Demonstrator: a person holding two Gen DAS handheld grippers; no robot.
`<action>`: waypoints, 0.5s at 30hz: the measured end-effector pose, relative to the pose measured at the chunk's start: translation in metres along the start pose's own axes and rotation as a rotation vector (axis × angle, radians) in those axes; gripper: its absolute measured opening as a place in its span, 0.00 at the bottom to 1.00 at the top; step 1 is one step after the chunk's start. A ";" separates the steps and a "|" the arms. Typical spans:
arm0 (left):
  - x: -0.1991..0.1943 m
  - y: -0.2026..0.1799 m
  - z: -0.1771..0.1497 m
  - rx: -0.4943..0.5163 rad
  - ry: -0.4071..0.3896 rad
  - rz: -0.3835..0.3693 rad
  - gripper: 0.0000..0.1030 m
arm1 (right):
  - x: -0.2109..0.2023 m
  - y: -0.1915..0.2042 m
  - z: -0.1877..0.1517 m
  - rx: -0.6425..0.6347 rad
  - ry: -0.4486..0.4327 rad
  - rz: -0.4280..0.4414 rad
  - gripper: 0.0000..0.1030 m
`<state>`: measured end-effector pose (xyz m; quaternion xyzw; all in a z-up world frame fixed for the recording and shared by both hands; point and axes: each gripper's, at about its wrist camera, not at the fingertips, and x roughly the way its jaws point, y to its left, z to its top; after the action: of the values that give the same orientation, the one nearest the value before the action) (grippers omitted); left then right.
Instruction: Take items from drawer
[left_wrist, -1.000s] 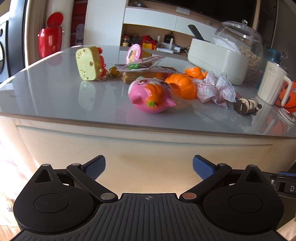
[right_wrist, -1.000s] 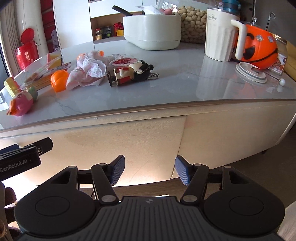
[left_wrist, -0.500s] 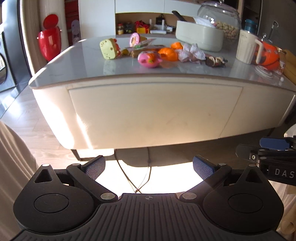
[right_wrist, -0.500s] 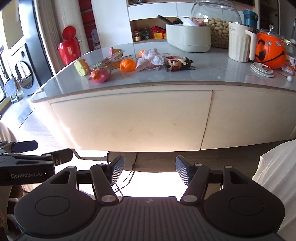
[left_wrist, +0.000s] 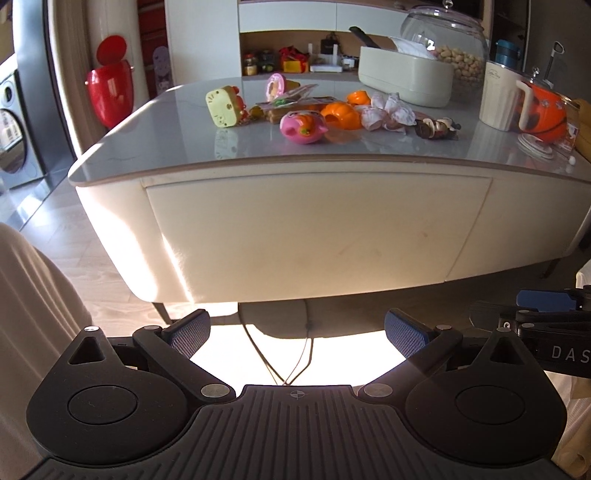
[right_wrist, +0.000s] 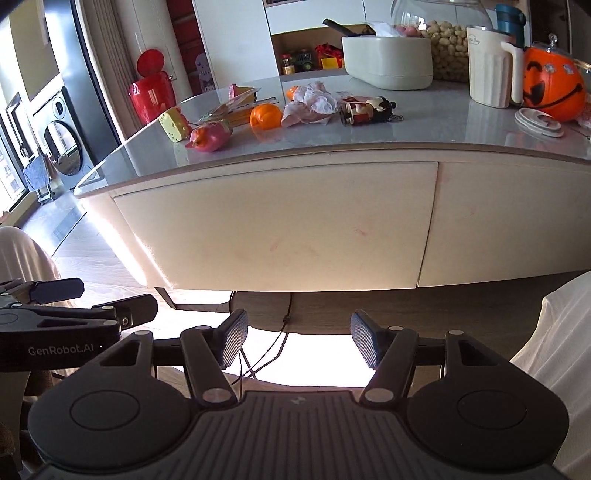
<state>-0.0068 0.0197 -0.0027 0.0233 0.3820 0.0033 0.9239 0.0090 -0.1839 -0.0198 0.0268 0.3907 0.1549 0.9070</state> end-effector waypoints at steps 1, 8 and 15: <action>0.000 0.000 0.000 -0.002 0.001 0.001 1.00 | -0.001 0.001 0.000 -0.003 -0.005 -0.004 0.60; 0.002 0.001 -0.002 -0.002 0.008 -0.002 1.00 | -0.001 0.000 0.001 0.004 -0.020 -0.027 0.60; 0.002 0.001 -0.003 -0.003 0.010 -0.004 1.00 | -0.001 0.001 0.001 -0.009 -0.020 -0.029 0.60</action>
<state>-0.0074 0.0204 -0.0057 0.0212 0.3866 0.0022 0.9220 0.0086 -0.1827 -0.0187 0.0184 0.3813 0.1432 0.9131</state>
